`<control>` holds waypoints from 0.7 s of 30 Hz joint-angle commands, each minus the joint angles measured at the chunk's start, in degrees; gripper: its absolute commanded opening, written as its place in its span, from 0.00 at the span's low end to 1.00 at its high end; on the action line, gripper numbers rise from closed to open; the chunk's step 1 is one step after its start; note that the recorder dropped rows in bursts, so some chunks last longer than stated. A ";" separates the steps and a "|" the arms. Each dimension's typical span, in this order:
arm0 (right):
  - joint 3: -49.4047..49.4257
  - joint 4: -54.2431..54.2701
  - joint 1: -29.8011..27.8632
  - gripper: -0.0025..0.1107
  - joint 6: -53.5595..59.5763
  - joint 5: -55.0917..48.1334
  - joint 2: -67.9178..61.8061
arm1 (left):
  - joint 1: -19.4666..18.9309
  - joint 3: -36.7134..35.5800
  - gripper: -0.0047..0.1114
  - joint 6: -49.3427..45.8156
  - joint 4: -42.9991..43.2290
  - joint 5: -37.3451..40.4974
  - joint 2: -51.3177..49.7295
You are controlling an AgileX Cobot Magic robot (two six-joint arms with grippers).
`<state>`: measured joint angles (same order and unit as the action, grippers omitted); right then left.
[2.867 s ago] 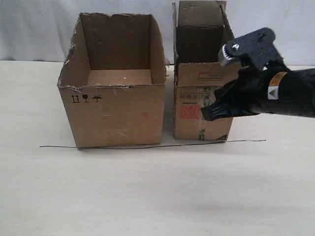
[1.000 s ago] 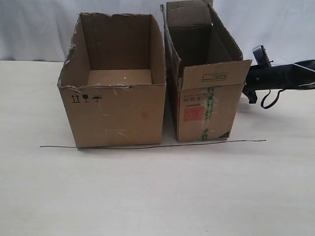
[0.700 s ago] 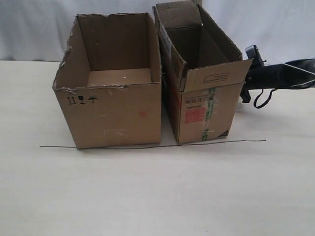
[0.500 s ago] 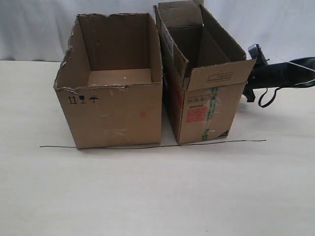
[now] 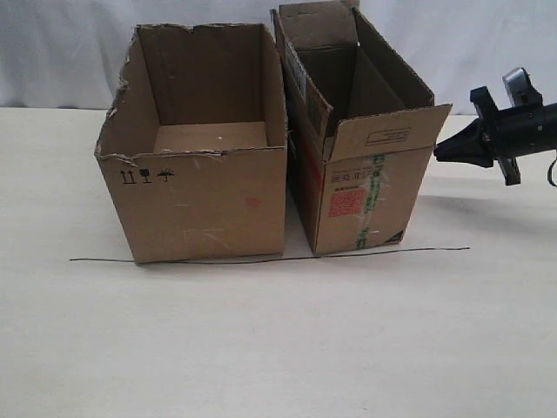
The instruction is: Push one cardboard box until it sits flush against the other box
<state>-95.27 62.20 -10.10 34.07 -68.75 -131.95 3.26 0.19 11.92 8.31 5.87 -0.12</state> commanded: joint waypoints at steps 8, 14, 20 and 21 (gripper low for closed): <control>5.58 0.00 4.73 0.07 0.96 -1.21 2.52 | 0.13 -0.19 0.04 0.41 0.03 -0.29 0.12; 5.70 0.36 7.80 0.07 0.96 -1.21 2.87 | 0.13 -0.19 0.04 0.41 0.03 -0.29 0.12; 5.70 1.53 8.18 0.07 0.96 -1.21 2.87 | 0.13 -0.19 0.04 0.41 0.03 -0.29 0.12; 5.70 1.53 8.11 0.07 0.96 -1.21 2.87 | 0.13 -0.19 0.04 0.41 0.03 -0.29 0.12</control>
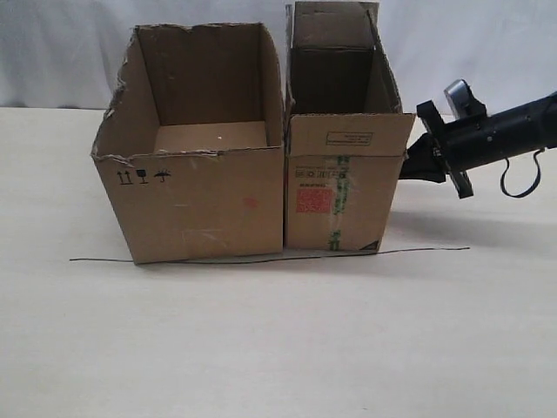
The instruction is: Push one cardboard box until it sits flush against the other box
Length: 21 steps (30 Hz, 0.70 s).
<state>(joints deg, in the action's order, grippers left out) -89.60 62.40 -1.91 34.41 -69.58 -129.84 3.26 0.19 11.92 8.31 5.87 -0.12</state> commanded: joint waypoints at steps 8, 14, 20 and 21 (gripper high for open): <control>0.03 1.19 -0.22 0.07 0.39 1.97 0.76 | 0.13 -0.19 0.04 0.41 0.03 -0.38 0.12; -0.32 5.58 -0.22 0.07 0.95 8.65 0.76 | 0.13 -0.19 0.04 0.41 0.03 -0.55 0.12; -0.34 19.74 -0.06 0.07 8.39 20.60 0.65 | 0.13 -0.19 0.04 0.41 0.03 -0.55 0.12; -0.34 22.98 -0.06 0.07 10.30 22.51 0.31 | 0.13 -0.19 0.04 0.41 0.03 -0.55 0.12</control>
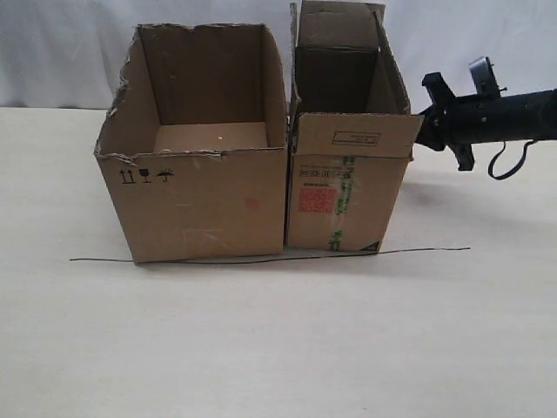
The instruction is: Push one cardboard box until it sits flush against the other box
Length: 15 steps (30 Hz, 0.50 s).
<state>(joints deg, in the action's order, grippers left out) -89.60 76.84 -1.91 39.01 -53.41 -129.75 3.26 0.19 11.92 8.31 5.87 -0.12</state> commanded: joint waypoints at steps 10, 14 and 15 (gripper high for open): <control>-9.65 10.95 1.80 0.07 5.84 3.28 -6.79 | 0.13 -0.19 0.04 0.41 0.03 -0.55 0.12; -9.65 10.95 2.78 0.07 6.51 3.72 -6.89 | 0.13 -0.19 0.04 0.41 0.03 -0.55 0.12; -9.65 10.95 3.03 0.07 6.55 3.72 -6.89 | 0.13 -0.19 0.04 0.41 0.03 -0.42 0.12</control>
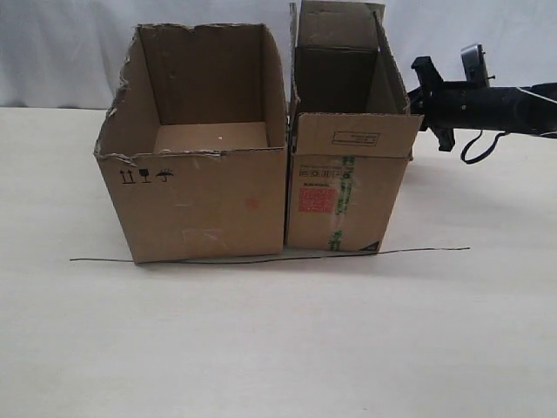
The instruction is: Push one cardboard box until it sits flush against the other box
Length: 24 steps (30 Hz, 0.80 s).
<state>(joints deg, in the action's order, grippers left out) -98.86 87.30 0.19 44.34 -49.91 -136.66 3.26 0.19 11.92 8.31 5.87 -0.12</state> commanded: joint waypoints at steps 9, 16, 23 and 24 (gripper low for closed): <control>-0.39 0.50 1.28 0.07 1.39 0.31 0.02 | 0.13 -0.19 0.04 0.41 0.03 -0.37 0.12; -0.39 0.50 1.28 0.07 1.39 0.43 0.02 | 0.13 -0.19 0.04 0.41 0.03 -0.37 0.12; -0.39 0.50 1.28 0.07 2.47 0.22 -0.08 | 0.13 -0.19 0.04 0.41 0.03 -0.37 0.12; -0.39 0.50 1.28 0.07 2.47 0.22 -0.13 | 0.13 -0.19 0.04 0.41 0.03 -0.37 0.12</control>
<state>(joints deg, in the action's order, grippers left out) -98.86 87.42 1.40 45.59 -49.56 -136.66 3.26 0.19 11.92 8.31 5.87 -0.12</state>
